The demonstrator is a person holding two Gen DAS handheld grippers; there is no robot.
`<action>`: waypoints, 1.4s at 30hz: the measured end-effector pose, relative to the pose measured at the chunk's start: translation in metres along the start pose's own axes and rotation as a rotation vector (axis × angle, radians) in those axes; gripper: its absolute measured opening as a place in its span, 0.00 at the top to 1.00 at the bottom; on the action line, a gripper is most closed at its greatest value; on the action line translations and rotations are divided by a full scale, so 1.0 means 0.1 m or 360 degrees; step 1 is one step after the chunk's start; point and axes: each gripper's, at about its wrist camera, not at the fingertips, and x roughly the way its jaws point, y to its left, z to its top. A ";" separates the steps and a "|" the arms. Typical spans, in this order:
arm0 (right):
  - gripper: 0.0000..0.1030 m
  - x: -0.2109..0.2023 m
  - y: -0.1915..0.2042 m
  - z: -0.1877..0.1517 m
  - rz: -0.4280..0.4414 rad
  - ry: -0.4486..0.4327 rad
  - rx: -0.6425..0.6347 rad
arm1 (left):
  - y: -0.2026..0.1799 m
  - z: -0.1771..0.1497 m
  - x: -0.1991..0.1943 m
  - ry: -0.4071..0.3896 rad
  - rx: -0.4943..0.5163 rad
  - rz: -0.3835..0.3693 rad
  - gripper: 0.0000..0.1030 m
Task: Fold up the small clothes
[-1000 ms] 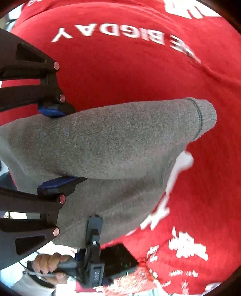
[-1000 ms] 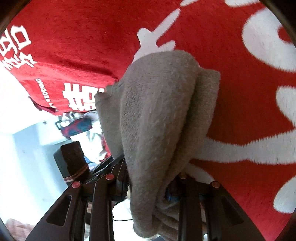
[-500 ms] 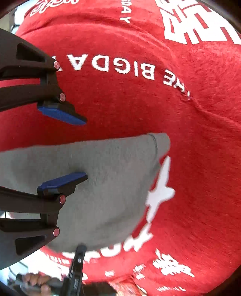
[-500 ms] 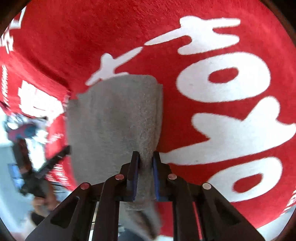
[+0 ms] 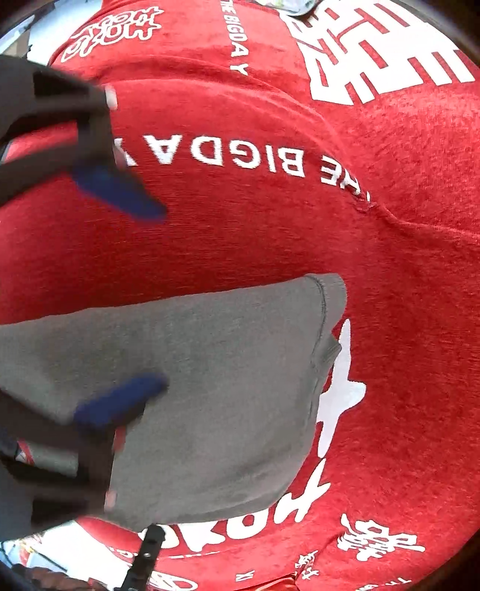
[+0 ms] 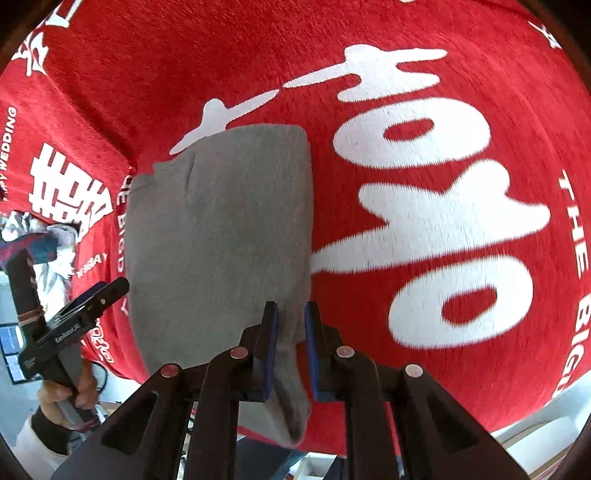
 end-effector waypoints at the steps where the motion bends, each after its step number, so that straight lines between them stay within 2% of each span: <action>1: 0.73 -0.03 0.00 -0.03 0.0006 -0.0003 0.0011 | -0.01 -0.03 -0.03 -0.0016 -0.0002 0.0000 0.01; 2: 0.56 -0.06 0.00 -0.06 0.0014 -0.0010 0.0024 | -0.03 -0.05 -0.04 -0.0015 0.0002 -0.0001 0.01; 3: 0.47 -0.07 -0.01 -0.08 0.0028 -0.0014 0.0031 | -0.03 -0.07 -0.04 -0.0008 0.0005 0.0001 0.01; 6: 0.47 -0.03 0.12 -0.15 0.0073 -0.0027 0.0020 | -0.06 -0.14 -0.02 0.0029 -0.0005 0.0011 0.01; 8: 0.47 0.02 0.19 -0.18 0.0077 -0.0008 -0.0003 | -0.06 -0.18 -0.02 0.0039 -0.0019 0.0062 0.01; 10: 0.53 0.07 0.18 -0.20 0.0069 0.0029 -0.0009 | -0.05 -0.20 -0.03 0.0034 -0.0055 0.0056 0.01; 12: 0.86 0.18 0.22 -0.22 0.0034 0.0070 -0.0035 | -0.02 -0.22 -0.03 0.0053 -0.0100 0.0030 0.01; 13: 0.90 0.19 0.24 -0.25 0.0010 0.0072 -0.0053 | -0.01 -0.22 -0.02 0.0061 -0.0113 0.0028 0.01; 18: 0.91 0.26 0.29 -0.31 -0.0108 0.0076 -0.0156 | -0.01 -0.24 0.00 0.0094 -0.0134 0.0063 0.01; 21: 0.91 0.29 0.28 -0.30 -0.0110 0.0093 -0.0141 | -0.03 -0.24 -0.02 0.0091 -0.0137 0.0089 0.01; 32: 0.90 0.30 0.30 -0.32 -0.0144 0.0104 -0.0137 | 0.00 -0.30 0.00 0.0159 -0.0190 0.0041 0.01; 42: 0.89 0.32 0.35 -0.35 -0.0197 0.0110 -0.0163 | -0.06 -0.37 0.05 0.0231 -0.0136 0.0020 0.01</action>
